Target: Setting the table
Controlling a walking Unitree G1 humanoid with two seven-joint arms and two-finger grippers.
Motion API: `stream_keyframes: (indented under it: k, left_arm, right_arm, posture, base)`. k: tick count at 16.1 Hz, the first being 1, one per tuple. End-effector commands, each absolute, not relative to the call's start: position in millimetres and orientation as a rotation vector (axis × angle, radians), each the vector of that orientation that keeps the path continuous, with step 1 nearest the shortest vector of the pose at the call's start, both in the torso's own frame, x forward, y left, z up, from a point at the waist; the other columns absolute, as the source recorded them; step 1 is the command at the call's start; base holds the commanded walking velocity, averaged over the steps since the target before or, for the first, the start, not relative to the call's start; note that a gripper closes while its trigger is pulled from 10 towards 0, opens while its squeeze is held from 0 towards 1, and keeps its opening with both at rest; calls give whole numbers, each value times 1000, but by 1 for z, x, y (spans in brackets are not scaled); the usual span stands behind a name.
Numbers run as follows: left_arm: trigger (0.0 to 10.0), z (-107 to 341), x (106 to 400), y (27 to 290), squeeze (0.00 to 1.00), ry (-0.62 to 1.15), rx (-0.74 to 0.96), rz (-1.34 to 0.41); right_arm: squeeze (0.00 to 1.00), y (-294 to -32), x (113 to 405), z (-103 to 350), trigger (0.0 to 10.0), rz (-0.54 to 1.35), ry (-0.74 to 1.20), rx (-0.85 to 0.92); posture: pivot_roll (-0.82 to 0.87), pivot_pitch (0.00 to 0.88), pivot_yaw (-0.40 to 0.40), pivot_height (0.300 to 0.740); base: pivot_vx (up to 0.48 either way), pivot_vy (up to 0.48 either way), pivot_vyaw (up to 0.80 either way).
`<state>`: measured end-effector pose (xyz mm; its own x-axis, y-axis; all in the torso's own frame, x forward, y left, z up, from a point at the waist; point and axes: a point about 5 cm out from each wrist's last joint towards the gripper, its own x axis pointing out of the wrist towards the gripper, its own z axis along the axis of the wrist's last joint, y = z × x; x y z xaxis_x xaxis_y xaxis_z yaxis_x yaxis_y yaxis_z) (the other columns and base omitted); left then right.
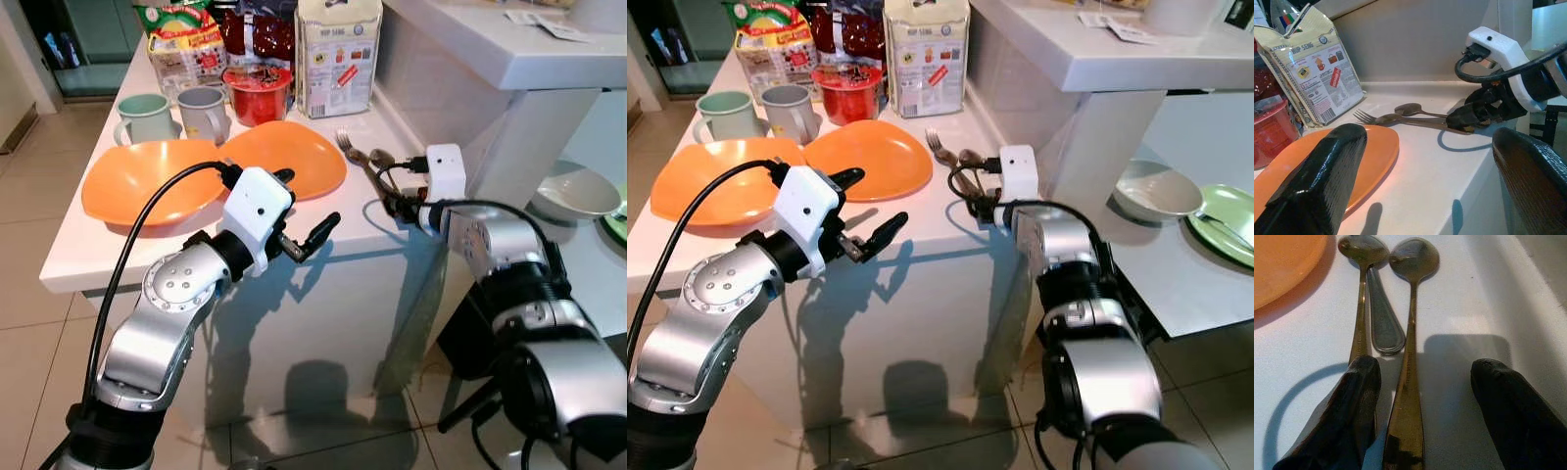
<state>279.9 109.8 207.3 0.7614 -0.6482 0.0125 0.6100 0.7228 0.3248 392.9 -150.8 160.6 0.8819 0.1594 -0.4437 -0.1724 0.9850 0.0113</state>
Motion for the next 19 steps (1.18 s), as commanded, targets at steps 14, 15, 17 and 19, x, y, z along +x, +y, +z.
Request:
stream_keyframes:
  k: [14, 15, 17, 19]
  left_arm:
    - [10000, 215, 283, 100, 0, -135, 343, -747]
    - [10000, 216, 283, 100, 0, -134, 343, -748]
    - [10000, 216, 282, 100, 0, -133, 344, -752]
    - [10000, 216, 282, 99, 0, -132, 344, -754]
  right_arm:
    - [0, -163, 394, 149, 0, 192, 621, 3]
    - [0, -163, 394, 149, 0, 192, 622, 3]
    - [0, -166, 394, 150, 0, 184, 622, 22]
    - [0, -168, 394, 149, 0, 170, 622, 43]
  posture:
    - [46, 0, -26, 740]
    - [46, 0, -26, 740]
    - [46, 0, -27, 740]
    - [47, 0, -28, 740]
  base:
    - [0, 0, 0]
    - [0, 0, 0]
    - [0, 0, 0]
    - [0, 0, 0]
